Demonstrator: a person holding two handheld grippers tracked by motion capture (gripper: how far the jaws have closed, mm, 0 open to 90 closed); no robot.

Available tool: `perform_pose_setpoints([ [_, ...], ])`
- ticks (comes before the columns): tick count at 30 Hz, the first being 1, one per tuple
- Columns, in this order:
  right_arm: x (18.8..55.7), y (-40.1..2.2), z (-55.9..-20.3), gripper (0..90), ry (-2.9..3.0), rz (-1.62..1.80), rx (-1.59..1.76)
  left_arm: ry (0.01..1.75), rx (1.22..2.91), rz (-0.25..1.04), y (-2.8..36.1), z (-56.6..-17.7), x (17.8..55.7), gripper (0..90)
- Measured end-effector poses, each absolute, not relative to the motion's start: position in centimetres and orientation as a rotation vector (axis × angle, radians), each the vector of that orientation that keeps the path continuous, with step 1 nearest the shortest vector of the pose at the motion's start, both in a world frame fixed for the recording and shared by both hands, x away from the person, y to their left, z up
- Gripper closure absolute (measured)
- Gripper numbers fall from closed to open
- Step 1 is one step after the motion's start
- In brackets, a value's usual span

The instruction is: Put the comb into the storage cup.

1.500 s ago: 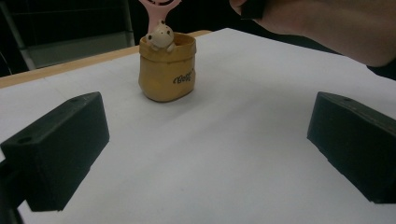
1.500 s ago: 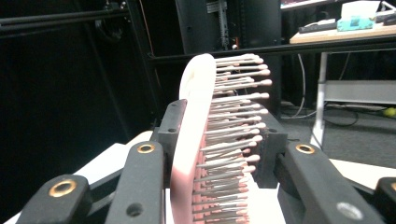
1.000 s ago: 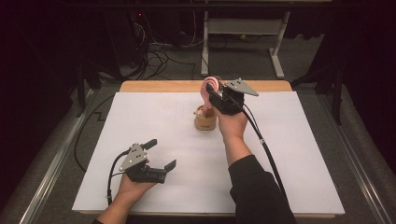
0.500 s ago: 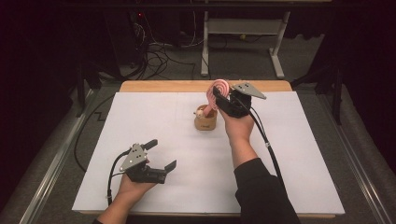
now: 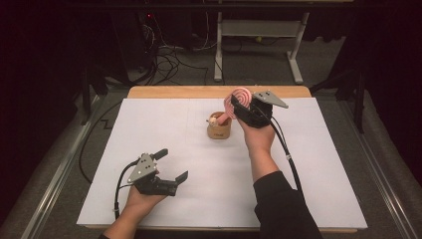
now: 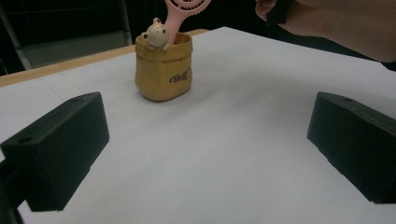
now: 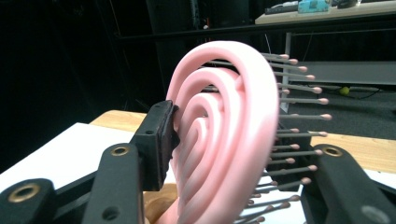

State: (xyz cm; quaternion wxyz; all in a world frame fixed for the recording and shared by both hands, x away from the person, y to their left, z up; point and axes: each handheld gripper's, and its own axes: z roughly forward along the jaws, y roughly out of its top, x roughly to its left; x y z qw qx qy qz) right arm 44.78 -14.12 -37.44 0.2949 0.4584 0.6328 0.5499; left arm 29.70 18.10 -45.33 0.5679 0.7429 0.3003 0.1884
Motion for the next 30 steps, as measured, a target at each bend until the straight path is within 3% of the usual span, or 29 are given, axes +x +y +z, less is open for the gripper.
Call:
perform_pose_setpoints([
  [30, 44.9, -15.8, -38.6, 36.2, 1.723, 1.431, 1.276, 0.705, 1.750, 0.442, 18.0, -45.4, 29.8, 0.0],
])
